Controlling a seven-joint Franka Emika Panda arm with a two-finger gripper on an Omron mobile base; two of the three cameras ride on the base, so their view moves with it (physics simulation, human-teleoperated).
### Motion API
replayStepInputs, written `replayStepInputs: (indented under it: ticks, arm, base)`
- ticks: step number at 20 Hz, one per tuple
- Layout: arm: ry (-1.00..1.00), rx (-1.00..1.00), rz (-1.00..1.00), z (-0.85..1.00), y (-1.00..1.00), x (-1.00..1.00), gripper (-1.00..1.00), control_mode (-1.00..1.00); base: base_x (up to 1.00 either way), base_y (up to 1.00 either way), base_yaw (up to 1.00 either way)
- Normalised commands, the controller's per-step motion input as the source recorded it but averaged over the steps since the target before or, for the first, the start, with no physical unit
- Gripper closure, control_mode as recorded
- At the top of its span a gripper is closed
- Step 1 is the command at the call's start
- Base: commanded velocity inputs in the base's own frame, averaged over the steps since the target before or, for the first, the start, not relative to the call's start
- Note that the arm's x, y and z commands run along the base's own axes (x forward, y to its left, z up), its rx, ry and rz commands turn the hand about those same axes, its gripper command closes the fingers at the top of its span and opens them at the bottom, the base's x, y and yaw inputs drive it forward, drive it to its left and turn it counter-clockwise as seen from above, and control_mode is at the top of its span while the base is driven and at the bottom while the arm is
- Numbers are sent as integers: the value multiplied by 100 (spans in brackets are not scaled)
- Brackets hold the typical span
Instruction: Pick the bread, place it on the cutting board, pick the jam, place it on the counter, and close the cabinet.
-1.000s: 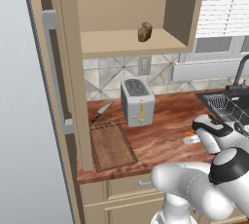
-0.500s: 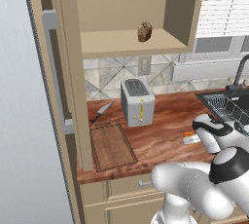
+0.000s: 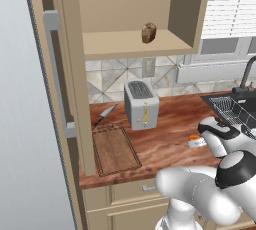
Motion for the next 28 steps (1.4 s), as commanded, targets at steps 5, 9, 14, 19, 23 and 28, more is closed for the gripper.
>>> replayStepInputs:
  ticks: [5,9,14,19,23,28]
  arm:
    - [0,0,0,0,0,0,-100,-100]
    - [0,0,0,0,0,-3,-100,-100]
    - [0,0,0,0,0,-3,-100,-100]
    - [0,0,0,3,0,-7,-100,-100]
    - [0,0,2,6,0,-11,-100,-100]
    - [0,0,3,11,0,-3,-100,-100]
  base:
    - [0,0,0]
    - [0,0,0]
    - [0,0,0]
    - [0,0,0]
    - [0,0,0]
    - [0,0,0]
